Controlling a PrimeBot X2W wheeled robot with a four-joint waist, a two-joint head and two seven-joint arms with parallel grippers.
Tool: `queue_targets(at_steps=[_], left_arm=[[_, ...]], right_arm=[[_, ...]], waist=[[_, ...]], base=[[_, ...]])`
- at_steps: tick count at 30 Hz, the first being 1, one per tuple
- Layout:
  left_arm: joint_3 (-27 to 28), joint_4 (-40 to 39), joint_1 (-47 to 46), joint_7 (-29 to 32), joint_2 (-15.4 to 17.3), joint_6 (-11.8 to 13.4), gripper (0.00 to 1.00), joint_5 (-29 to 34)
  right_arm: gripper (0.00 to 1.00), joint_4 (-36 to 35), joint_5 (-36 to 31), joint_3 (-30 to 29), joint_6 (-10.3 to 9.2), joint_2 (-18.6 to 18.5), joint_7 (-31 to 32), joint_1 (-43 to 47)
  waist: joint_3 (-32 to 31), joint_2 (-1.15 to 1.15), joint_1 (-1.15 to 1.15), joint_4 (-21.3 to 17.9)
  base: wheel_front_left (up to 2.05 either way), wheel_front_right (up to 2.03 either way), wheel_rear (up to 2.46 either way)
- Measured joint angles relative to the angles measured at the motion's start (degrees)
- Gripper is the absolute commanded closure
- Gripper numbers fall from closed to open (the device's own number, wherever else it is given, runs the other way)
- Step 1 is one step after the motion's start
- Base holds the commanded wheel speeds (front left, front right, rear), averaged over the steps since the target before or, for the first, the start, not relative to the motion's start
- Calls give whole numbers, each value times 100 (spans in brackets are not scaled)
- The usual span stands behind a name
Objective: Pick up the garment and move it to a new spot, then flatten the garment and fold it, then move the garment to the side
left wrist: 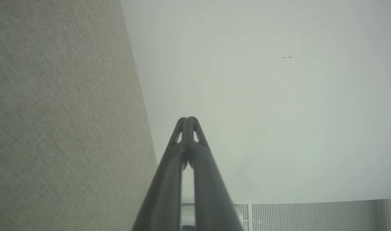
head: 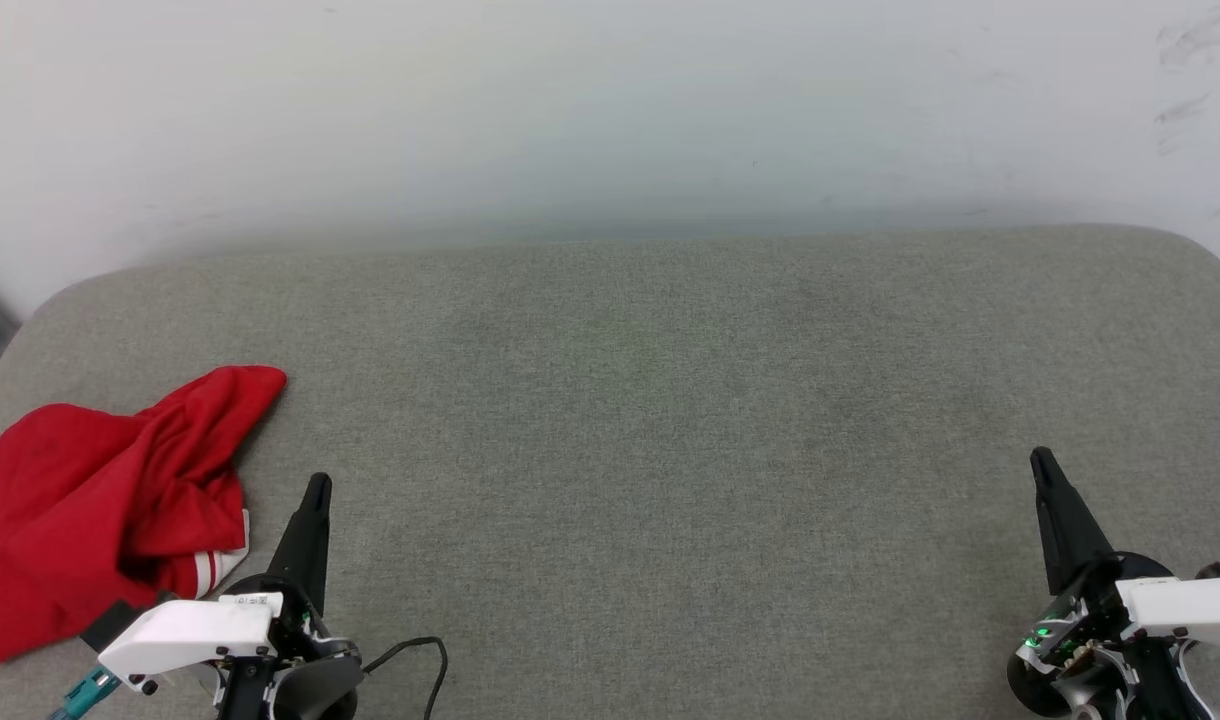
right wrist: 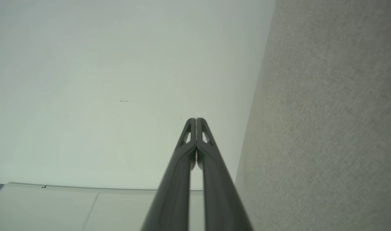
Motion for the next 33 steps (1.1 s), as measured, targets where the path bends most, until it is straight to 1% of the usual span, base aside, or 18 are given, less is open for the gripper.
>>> queue_targets(at_steps=[24,25,28,33], left_arm=[[0,0,0,0,0,0,100,0],[-5,9,4,0,-2,1,0,0],[-30,104,120,-20,-18,1,0,0],[-171,3,139,-151,-20,1,0,3]], right_arm=[[100,0,0,0,0,0,0,0],[0,8,0,0,0,0,0,5],[0,100,1,10,-1,2,-16,124],[0,9,-55,96,-1,4,-154,155]], waist=[[0,0,0,0],[0,0,0,0],[0,0,0,0],[3,0,0,0]], base=[[0,0,0],[0,0,0],[0,0,0],[0,0,0]])
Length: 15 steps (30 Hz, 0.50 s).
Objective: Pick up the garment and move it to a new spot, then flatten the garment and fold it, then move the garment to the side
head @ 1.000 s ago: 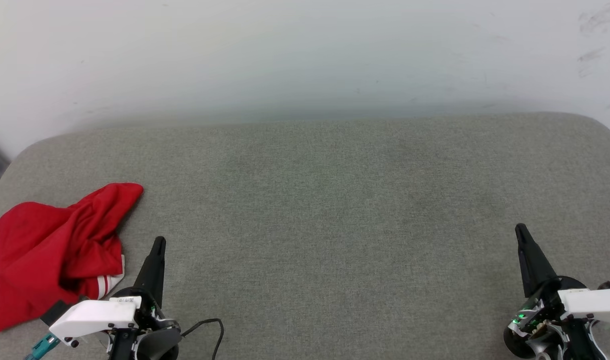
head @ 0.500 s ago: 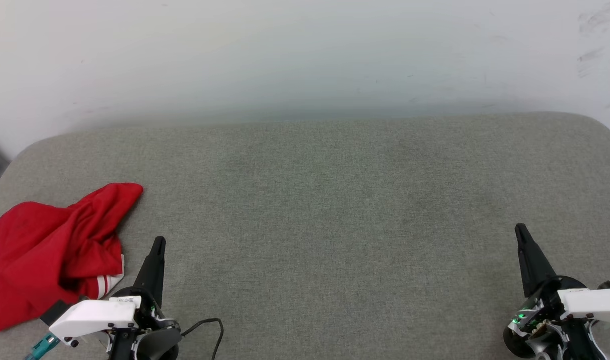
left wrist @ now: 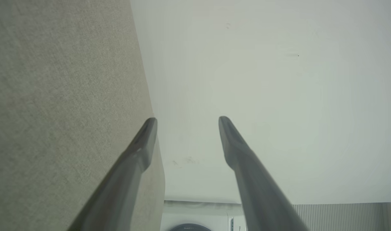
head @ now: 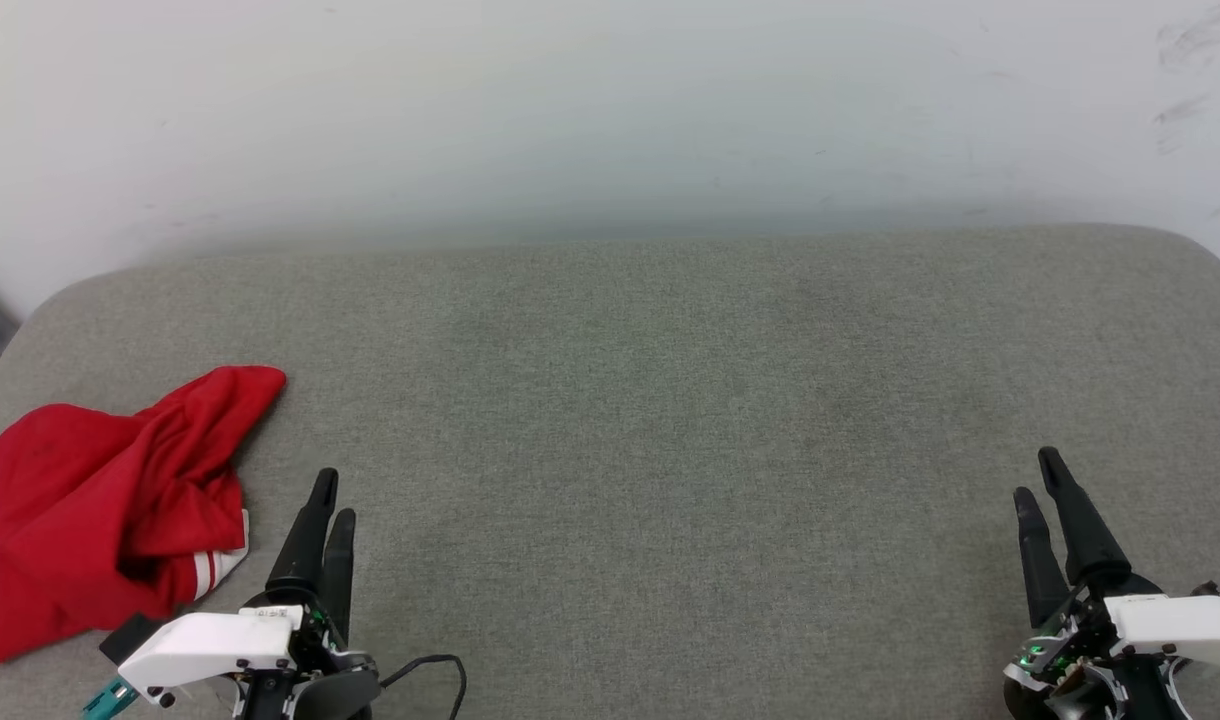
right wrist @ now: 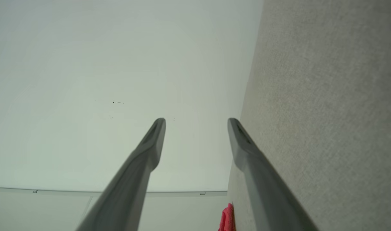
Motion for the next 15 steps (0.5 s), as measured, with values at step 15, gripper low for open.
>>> queue_targets(at_steps=[15], left_arm=[[-337,-517,7,-411,2,1,0,296]], right_arm=[[0,-305,-465,281,0,-19,-402,43]], waist=[[2,0,0,6]], base=[[0,0,0]])
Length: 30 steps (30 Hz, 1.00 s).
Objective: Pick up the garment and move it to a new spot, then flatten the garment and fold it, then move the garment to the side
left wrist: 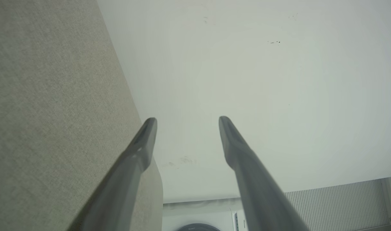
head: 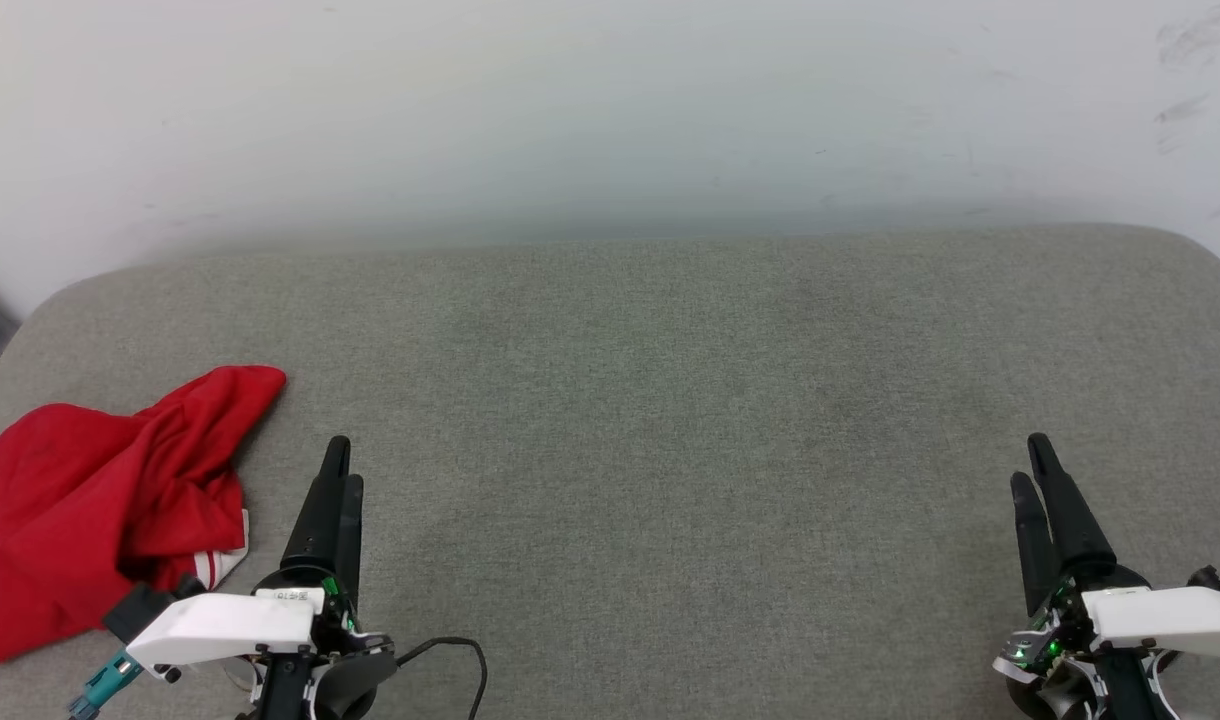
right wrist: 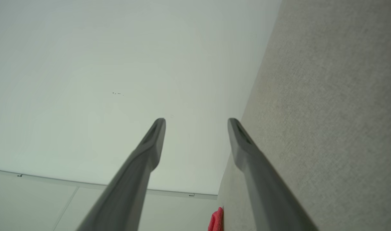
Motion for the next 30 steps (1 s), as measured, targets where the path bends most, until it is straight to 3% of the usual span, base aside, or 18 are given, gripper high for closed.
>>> queue_targets(at_steps=[11,30], left_arm=[[-191,-339,51,-242,22,0,0,861],[-455,-543,90,-622,201,0,0,3465]], right_arm=[[0,-197,-950,138,0,-58,-248,53],[0,-614,-4045,74,0,-49,-390,54]], waist=[[-10,0,0,10],[-32,0,0,15]], base=[[0,0,0],[0,0,0]])
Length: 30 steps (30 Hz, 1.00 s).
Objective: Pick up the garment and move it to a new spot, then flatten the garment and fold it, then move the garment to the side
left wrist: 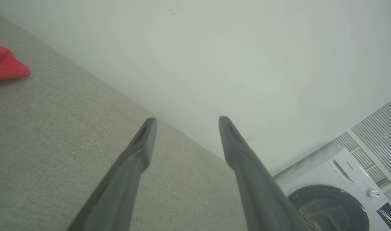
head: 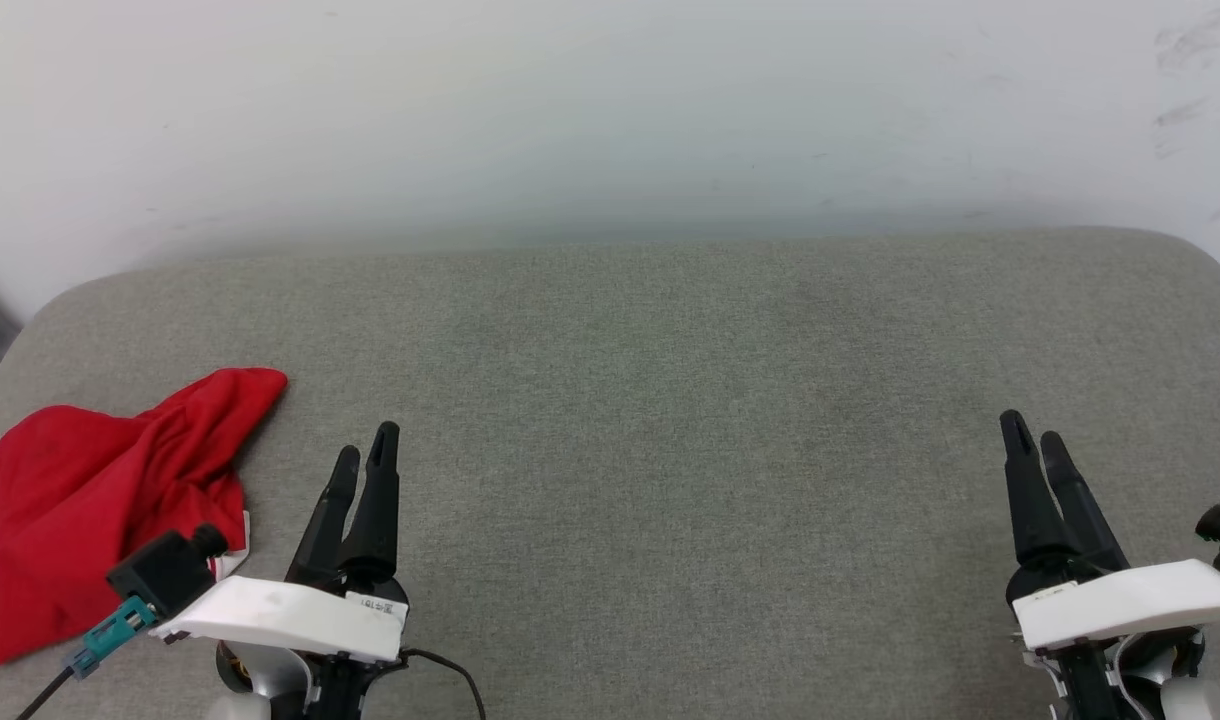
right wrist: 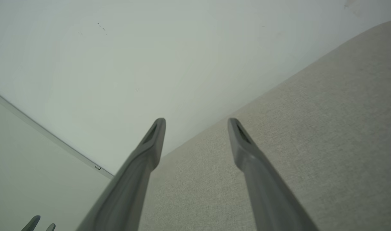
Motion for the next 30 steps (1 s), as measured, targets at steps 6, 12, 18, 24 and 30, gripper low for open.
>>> queue_targets(at_steps=[6,12,18,24,30], left_arm=[[33,-76,46,-100,5,0,0,799],[45,-129,97,-194,7,0,0,1447],[43,-156,121,-285,33,0,0,1992],[13,-146,169,-359,69,-1,0,2466],[-24,-103,201,-456,85,-1,0,2846]], right_arm=[[0,-141,-711,83,1,-2,48,6],[0,-221,-1303,109,1,-25,76,39],[0,-256,-1812,103,1,-43,96,65],[0,-271,-2221,97,1,-45,94,103],[0,-290,-2604,111,1,-44,87,126]], waist=[[-3,0,0,0],[-10,0,0,2],[-17,0,0,1],[-25,0,0,3],[-37,0,0,6]], base=[[0,0,0],[0,0,0],[0,0,0],[0,0,0],[0,0,0]])
